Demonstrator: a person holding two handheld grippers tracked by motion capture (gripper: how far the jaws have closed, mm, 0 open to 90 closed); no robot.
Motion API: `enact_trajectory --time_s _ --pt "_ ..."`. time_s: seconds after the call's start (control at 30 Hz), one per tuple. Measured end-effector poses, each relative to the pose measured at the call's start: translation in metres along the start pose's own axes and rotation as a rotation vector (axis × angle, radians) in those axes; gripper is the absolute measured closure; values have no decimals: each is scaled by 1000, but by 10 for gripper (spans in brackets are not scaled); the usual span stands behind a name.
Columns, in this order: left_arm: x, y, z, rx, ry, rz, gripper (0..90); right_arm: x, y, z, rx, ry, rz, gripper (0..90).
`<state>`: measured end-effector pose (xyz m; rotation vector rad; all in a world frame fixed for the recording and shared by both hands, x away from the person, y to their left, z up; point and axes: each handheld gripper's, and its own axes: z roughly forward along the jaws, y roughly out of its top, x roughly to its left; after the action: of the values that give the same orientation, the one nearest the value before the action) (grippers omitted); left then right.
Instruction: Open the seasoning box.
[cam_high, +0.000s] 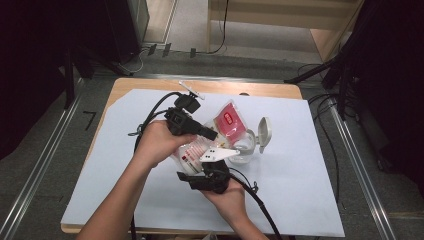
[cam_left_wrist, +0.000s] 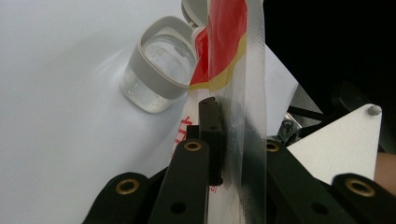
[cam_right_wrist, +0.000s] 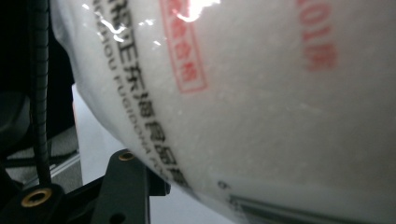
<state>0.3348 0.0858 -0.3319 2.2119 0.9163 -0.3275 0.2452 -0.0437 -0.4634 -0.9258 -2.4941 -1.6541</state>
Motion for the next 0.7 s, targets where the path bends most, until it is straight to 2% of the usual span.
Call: enact_trajectory --time_s 0.03,0.1,0.2,0.27,0.33,0.43,0.53,0.63,0.7 --pt "-1 2 0 9 1 19 883 -1 1 0 -3 -6 5 553" --pt "-4 6 1 40 29 84 883 -2 2 0 -10 -19 -2 559" --pt "-4 12 3 71 52 82 886 -5 4 4 -17 -15 11 557" --pt "0 16 4 85 27 72 885 -4 5 7 -29 -27 31 552" --pt "6 20 4 112 -1 46 878 -4 7 10 -36 -33 49 556" --pt "11 25 5 136 -6 31 870 -2 11 14 -42 -43 112 565" --pt "12 29 4 159 -8 43 871 -1 13 18 -64 -48 144 566" --pt "12 34 3 184 14 52 871 -1 16 21 -84 -39 168 565" --pt "12 37 3 199 7 57 869 -1 17 21 -98 -39 177 565"
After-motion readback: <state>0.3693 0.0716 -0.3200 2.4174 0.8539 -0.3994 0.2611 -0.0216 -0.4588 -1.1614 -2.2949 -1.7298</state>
